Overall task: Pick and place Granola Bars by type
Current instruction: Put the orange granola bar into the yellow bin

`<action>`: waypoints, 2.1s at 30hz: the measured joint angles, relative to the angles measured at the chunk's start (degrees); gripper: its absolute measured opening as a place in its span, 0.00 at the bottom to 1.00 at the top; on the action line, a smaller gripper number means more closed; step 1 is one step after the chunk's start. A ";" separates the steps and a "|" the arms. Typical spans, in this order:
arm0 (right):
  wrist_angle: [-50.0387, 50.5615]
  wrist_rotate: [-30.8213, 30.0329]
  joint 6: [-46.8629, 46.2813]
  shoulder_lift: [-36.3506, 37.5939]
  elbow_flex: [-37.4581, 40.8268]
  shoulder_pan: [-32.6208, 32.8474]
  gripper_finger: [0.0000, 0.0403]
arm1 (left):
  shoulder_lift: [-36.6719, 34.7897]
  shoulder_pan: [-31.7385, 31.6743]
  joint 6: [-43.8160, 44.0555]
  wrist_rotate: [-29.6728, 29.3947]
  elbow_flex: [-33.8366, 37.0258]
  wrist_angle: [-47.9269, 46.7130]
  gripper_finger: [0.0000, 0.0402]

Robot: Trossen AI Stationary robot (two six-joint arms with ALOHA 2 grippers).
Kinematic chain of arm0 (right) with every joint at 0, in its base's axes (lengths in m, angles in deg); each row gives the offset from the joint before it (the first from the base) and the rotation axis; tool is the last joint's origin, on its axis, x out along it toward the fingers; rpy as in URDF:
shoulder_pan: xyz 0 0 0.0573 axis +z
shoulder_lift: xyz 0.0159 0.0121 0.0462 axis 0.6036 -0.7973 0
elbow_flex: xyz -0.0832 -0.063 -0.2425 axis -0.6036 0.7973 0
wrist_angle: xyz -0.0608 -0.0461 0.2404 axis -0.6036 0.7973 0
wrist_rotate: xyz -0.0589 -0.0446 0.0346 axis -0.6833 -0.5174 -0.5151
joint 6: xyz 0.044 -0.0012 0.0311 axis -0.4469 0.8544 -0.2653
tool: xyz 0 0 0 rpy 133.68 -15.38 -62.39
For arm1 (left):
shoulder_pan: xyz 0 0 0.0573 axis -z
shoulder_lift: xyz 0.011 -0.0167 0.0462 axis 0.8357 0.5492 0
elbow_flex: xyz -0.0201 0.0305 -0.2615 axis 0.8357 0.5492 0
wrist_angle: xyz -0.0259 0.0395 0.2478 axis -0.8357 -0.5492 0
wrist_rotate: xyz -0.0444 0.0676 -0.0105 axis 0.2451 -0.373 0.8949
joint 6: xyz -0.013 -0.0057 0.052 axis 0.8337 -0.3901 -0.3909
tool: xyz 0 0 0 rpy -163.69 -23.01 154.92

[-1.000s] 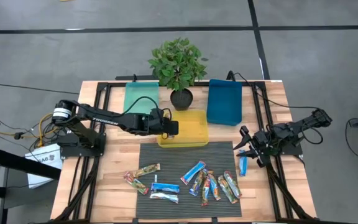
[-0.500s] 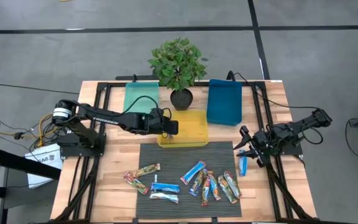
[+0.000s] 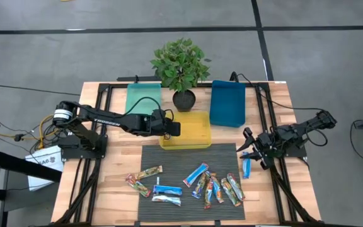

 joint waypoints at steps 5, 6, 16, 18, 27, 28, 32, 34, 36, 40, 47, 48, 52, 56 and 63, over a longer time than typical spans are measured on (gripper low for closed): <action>0.00 0.00 -0.01 0.00 0.00 0.00 0.32 | 0.00 0.33 -3.07 -0.16 0.00 0.66 0.24; 0.00 0.00 0.01 0.00 0.00 0.02 0.32 | 0.00 0.48 -4.38 -0.17 0.00 1.32 0.24; 0.00 0.00 0.01 0.00 0.00 0.01 0.32 | -0.02 3.71 -25.06 4.74 0.00 20.09 0.24; -0.02 0.00 0.00 0.00 0.00 0.00 0.32 | -0.04 4.67 -29.61 6.24 0.00 24.38 0.24; -0.01 0.00 0.01 0.00 0.00 0.00 0.32 | -0.07 8.55 -47.77 15.14 0.02 36.94 0.24; 0.00 0.00 0.01 0.00 0.00 0.00 0.32 | -0.07 9.00 -49.04 15.80 0.02 37.70 0.24; -0.01 0.00 0.00 0.00 0.00 0.01 0.32 | -0.07 10.51 -52.25 16.61 0.02 38.34 0.24; 0.00 0.00 0.01 0.00 0.00 0.00 0.32 | -0.07 10.90 -52.61 16.55 0.02 38.34 0.24; -0.02 0.00 0.01 0.00 0.00 0.02 0.32 | -0.07 11.16 -52.65 16.49 0.02 38.15 0.24; -0.01 0.00 0.01 0.00 0.00 -0.01 0.32 | -0.07 12.04 -54.79 16.36 0.02 35.67 0.24; -0.02 0.00 0.01 0.02 0.00 0.02 0.32 | -0.25 14.29 -53.37 15.16 0.02 27.17 0.24; -0.01 0.00 0.01 0.01 0.00 0.01 0.32 | -0.55 14.38 -53.31 15.08 0.02 25.61 0.24; -0.02 0.00 0.01 0.02 0.00 0.00 0.32 | -1.97 14.84 -52.53 14.91 0.02 18.75 0.24; 0.00 0.00 0.01 0.02 0.00 0.00 0.32 | -4.47 16.06 -52.11 15.77 0.02 9.53 0.24; 0.00 0.00 0.01 0.02 0.00 -0.01 0.32 | -8.58 19.33 -51.16 16.77 0.00 -10.65 0.24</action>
